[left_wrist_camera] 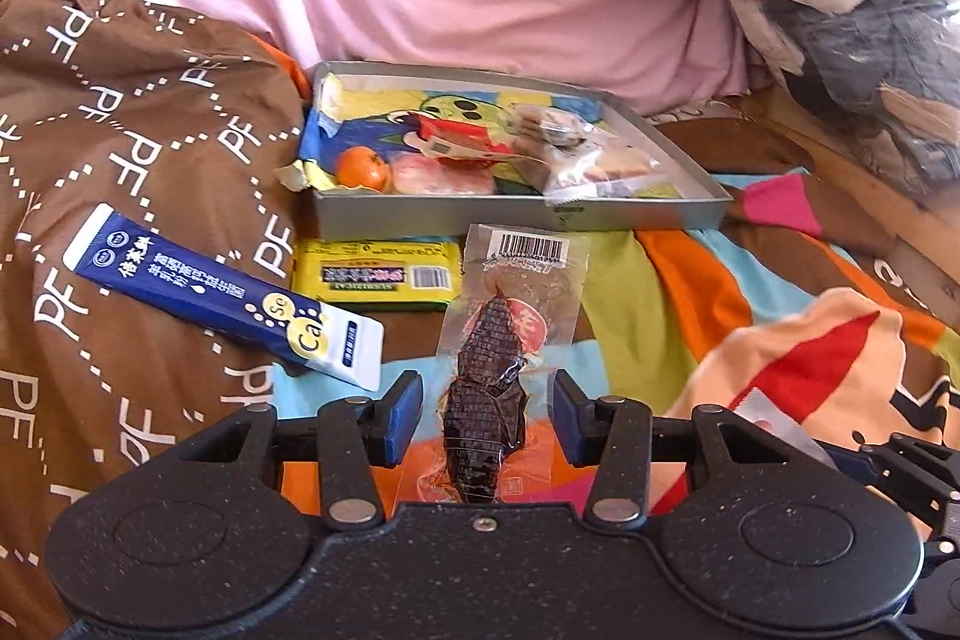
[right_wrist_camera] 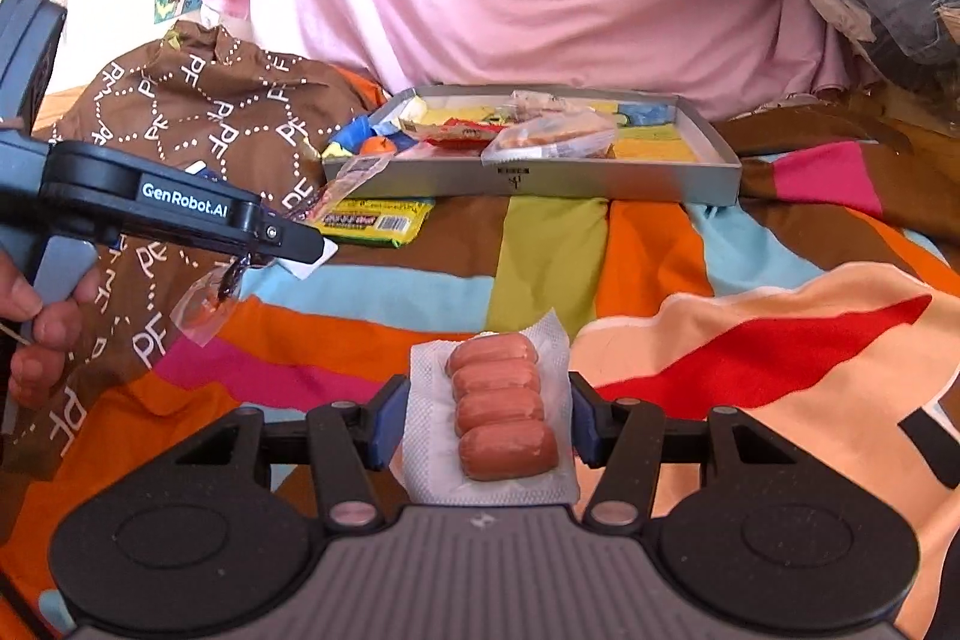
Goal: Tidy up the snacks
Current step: 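Lift the jerky pack with the left gripper while the right gripper lifts the sausage pack, then drop the jerky pack into the grey tray with the left gripper while the right releases the sausages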
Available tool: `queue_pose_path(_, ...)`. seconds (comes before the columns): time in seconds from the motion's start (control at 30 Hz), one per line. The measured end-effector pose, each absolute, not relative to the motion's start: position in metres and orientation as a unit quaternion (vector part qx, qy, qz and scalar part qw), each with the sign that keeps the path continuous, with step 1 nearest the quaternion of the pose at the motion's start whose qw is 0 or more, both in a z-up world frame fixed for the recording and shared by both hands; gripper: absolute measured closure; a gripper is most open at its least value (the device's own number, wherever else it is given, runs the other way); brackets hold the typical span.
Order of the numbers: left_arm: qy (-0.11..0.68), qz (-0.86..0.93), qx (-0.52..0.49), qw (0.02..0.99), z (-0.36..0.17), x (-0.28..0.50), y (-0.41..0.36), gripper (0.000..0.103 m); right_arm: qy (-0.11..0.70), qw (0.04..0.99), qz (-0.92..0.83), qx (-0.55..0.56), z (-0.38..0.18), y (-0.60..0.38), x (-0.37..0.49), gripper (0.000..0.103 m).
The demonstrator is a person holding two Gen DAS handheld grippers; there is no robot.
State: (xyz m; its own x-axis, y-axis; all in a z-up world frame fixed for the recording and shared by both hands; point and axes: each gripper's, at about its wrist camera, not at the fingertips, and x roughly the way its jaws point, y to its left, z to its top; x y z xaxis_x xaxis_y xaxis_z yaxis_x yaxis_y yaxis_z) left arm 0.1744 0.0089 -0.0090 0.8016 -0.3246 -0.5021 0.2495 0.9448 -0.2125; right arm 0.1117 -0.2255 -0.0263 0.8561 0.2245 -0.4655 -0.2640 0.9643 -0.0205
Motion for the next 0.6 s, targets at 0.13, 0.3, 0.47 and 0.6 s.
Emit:
queue_pose_path(0.13,0.264,-0.144,-0.079,0.950,-0.006,0.178,0.015,0.055,0.214,0.967,0.131,-0.050,-0.015,-0.223,0.116,0.044)
queue_pose_path(0.3,0.241,-0.137,-0.085,0.957,0.003,0.193,0.022,0.055,0.172,0.971,0.141,-0.086,0.006,-0.215,0.133,0.044)
queue_pose_path(0.47,0.214,-0.131,-0.086,0.964,0.028,0.229,0.031,0.055,0.152,0.971,0.155,-0.099,0.032,-0.209,0.175,0.044)
queue_pose_path(0.6,0.216,-0.121,-0.096,0.964,0.045,0.275,0.031,0.055,0.146,0.970,0.162,-0.108,0.048,-0.207,0.219,0.043)
